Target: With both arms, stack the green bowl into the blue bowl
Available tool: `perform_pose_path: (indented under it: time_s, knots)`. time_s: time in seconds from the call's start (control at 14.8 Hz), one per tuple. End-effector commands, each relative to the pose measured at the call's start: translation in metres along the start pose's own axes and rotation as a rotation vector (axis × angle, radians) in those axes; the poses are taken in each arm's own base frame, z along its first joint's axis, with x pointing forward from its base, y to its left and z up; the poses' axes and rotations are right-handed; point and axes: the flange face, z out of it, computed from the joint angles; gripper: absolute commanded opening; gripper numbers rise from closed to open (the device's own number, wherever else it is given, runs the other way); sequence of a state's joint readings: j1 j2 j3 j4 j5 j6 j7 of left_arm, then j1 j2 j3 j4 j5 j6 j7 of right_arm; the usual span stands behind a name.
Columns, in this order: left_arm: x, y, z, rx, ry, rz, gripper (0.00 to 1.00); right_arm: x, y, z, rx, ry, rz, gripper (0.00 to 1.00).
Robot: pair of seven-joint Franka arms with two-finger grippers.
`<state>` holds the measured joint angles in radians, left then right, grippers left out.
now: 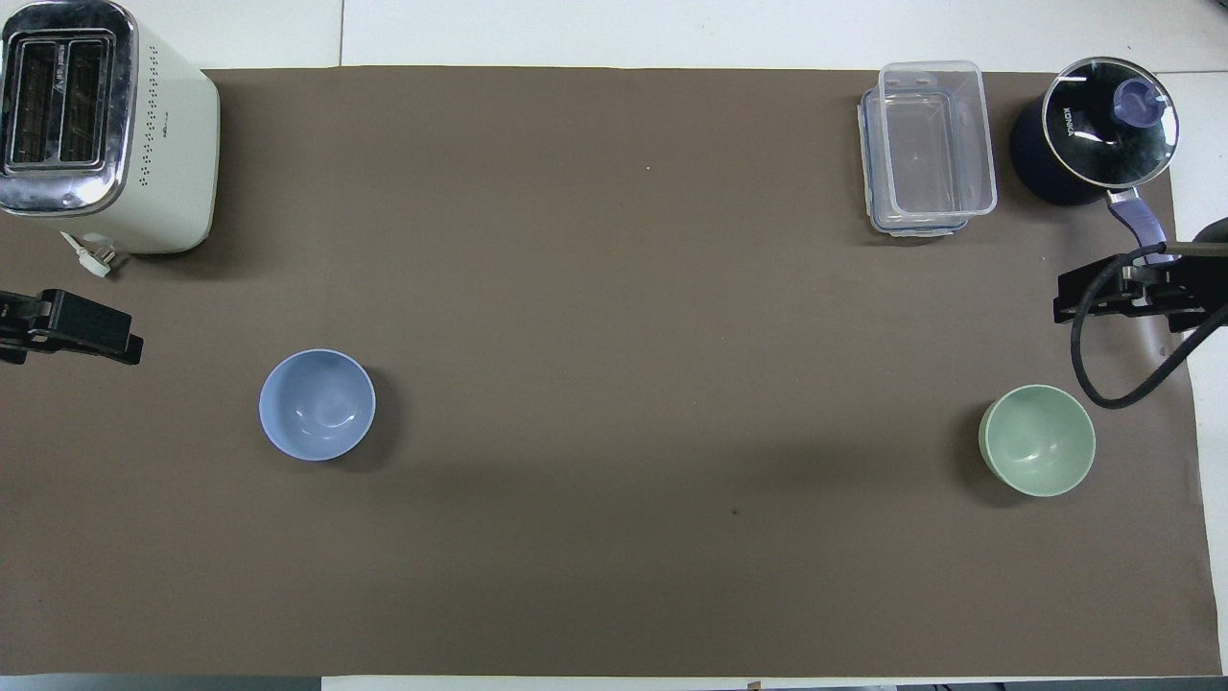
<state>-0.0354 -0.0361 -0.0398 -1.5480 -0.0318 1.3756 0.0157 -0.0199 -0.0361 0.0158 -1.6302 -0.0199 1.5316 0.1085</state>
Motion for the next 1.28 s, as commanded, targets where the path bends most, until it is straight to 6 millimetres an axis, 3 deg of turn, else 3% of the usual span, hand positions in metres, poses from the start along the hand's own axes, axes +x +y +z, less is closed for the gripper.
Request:
perform_pose_path:
  time_s: [0.0, 0.81, 1.08, 1.22]
  knots:
    - [-0.004, 0.0, -0.005, 0.023, 0.015, -0.005, 1.0, 0.0, 0.004, -0.002, -0.014, -0.001, 0.009, 1.0]
    - [-0.007, -0.019, 0.0, 0.016, 0.038, -0.044, 1.0, -0.006, 0.007, 0.008, -0.014, -0.018, 0.012, 1.0]
    - [0.001, -0.019, 0.016, 0.019, 0.065, -0.044, 1.0, -0.018, 0.052, 0.037, 0.007, -0.027, -0.05, 1.0]
    - [0.011, -0.016, 0.041, 0.02, 0.063, -0.037, 1.0, -0.03, 0.076, 0.061, 0.01, -0.017, -0.064, 1.0]
